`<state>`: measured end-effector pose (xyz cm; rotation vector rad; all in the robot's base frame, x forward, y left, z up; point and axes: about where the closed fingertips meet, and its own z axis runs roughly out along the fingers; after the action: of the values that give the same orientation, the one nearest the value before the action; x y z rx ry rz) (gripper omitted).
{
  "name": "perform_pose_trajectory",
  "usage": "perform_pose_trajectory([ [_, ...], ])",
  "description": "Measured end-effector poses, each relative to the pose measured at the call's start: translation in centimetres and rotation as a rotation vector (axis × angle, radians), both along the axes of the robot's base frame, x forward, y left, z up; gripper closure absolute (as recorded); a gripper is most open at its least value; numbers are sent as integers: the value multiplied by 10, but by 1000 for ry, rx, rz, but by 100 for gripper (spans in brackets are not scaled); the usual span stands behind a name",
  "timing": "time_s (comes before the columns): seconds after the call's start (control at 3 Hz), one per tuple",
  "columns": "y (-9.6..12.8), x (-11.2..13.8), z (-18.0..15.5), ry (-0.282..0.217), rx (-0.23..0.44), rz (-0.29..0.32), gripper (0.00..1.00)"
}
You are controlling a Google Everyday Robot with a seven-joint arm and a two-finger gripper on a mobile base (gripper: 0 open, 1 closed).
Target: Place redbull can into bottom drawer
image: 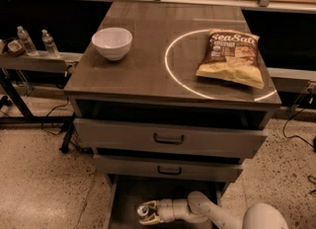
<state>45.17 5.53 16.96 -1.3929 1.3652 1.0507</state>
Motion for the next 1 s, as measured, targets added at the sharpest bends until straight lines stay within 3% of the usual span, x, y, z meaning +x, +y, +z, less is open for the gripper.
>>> perform_pose_trajectory([
  [0.33, -2, -3, -1, 0, -5, -10, 12],
  [0.67, -13, -5, 5, -10, -14, -44, 0],
  [1.0, -59, -4, 34, -63, -47, -166, 0],
])
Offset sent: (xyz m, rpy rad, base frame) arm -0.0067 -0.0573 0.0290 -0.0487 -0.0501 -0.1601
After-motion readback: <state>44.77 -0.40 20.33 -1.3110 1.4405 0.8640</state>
